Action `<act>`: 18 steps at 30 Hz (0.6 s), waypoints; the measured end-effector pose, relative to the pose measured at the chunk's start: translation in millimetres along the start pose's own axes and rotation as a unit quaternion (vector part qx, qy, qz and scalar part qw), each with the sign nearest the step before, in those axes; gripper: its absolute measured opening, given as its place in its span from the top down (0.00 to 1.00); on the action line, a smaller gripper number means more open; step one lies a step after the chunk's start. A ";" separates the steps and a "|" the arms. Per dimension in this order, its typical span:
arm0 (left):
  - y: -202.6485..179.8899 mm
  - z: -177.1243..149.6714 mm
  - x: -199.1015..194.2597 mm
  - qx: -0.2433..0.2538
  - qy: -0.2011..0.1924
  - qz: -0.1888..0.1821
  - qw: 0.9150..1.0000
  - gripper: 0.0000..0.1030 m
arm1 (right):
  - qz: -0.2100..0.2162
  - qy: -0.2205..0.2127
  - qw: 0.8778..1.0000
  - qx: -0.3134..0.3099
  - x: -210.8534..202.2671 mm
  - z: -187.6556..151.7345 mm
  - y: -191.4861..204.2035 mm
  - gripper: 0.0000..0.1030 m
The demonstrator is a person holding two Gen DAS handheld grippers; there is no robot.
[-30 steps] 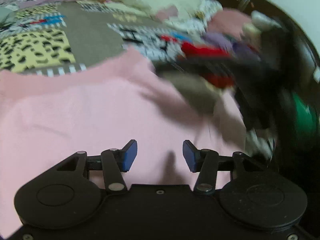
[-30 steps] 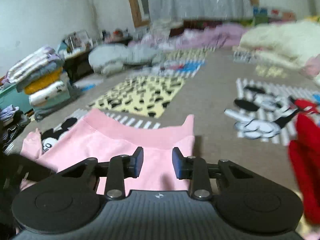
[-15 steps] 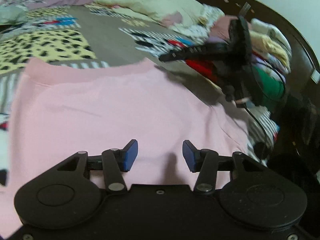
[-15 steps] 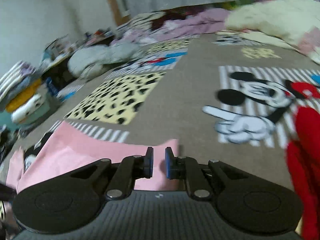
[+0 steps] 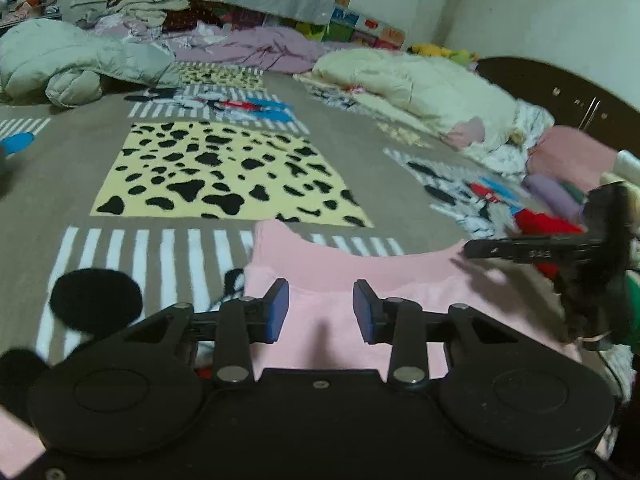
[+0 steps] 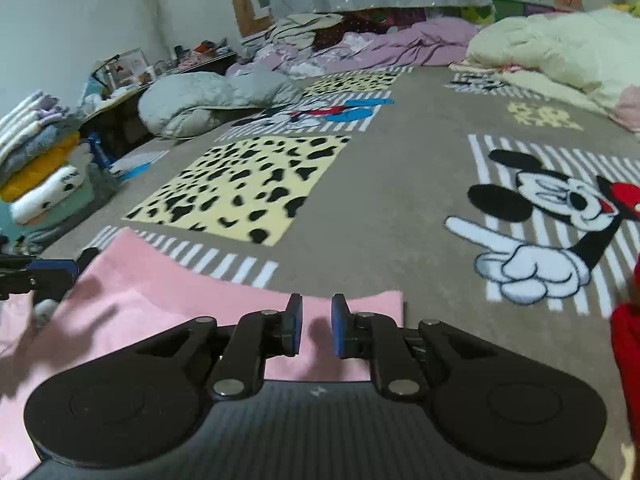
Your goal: Fold clothes
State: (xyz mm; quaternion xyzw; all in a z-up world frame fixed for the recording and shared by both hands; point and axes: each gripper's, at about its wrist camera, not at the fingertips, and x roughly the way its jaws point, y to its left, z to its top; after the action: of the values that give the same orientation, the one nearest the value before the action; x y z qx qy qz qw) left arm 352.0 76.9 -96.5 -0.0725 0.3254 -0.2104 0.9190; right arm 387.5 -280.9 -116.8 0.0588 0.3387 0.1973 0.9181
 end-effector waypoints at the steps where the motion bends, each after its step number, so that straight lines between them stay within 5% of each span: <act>1: 5.7 0.9 11.5 -0.002 0.019 0.014 1.000 0.67 | -0.007 0.005 1.000 0.001 6.8 0.1 -3.4 0.83; 3: 18.5 -1.6 34.9 0.001 0.063 0.062 0.996 0.75 | -0.020 0.018 1.000 0.009 15.4 -5.0 -13.5 0.84; 11: 30.1 16.0 27.9 -0.039 0.020 0.024 0.999 0.76 | -0.023 -0.001 1.000 0.020 14.1 -7.1 -30.4 0.83; 18: 52.1 20.7 55.0 -0.108 0.055 0.047 0.992 0.74 | -0.029 0.000 0.999 0.036 19.1 -6.8 -40.3 0.90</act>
State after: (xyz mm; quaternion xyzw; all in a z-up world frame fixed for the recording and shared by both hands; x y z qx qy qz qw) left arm 421.3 100.0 -125.7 -0.1439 0.3992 -0.1344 0.8955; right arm 409.4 -310.2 -143.1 0.0820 0.3469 0.1578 0.9209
